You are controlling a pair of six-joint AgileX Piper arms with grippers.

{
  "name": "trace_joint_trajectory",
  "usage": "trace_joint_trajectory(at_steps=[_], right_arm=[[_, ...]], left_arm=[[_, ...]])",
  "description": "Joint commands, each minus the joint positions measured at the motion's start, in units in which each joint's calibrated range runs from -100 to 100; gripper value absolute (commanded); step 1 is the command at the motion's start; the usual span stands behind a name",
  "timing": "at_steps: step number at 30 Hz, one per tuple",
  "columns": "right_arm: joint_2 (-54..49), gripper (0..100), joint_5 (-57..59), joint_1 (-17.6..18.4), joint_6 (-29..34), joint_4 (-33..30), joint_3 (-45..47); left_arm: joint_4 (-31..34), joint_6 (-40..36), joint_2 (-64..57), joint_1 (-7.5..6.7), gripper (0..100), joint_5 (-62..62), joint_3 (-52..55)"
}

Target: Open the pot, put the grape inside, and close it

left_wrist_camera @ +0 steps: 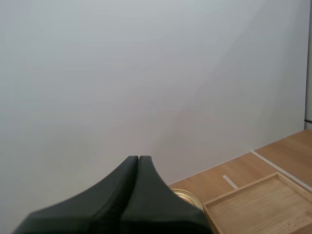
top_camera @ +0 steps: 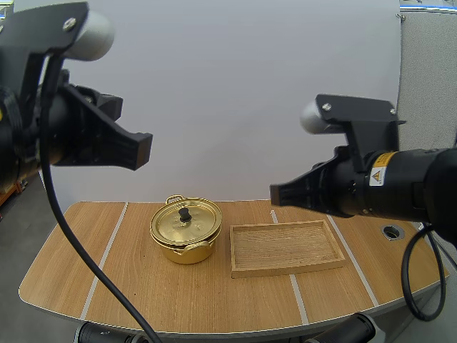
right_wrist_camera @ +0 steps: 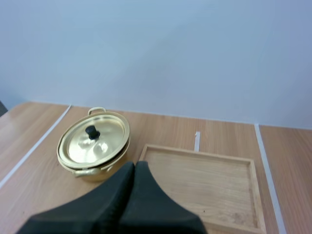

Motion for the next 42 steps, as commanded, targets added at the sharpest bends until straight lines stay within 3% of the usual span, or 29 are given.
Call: trace_joint_trajectory(at_steps=[1,9,12,16,19,30,37,42], right_arm=[[-7.39,0,-12.65,-4.33,1.99,-0.78,0.05],[-15.17,0,-21.29,-7.90,1.99,-1.89,0.05],[-17.63,0,-24.33,-8.93,1.99,-2.37,0.23],[-17.74,0,-27.25,-9.63,1.99,-3.85,2.27],[-17.74,0,-29.09,-9.72,1.99,-4.16,5.44],[-17.74,0,-33.52,-9.72,1.99,-4.40,18.80],[-17.74,0,-56.21,-9.72,1.99,-8.89,31.69],[-17.74,0,-61.50,-9.72,1.99,-8.89,39.71]], left_arm=[[-1.06,-5.92,-6.66,1.83,0,-8.65,7.52],[-1.06,-8.84,-17.36,3.72,0,-17.79,17.61],[-0.73,-10.13,-17.36,4.21,0,-18.99,20.65],[-0.42,-10.91,-17.36,6.17,0,-22.63,25.40],[-0.42,-10.80,-17.36,6.86,0,-27.80,30.03],[2.41,-9.69,-17.36,6.98,0,-44.19,46.51],[2.30,-9.69,-17.36,6.98,0,-65.68,55.91],[2.30,-9.69,-17.36,6.98,0,-68.56,62.18]])
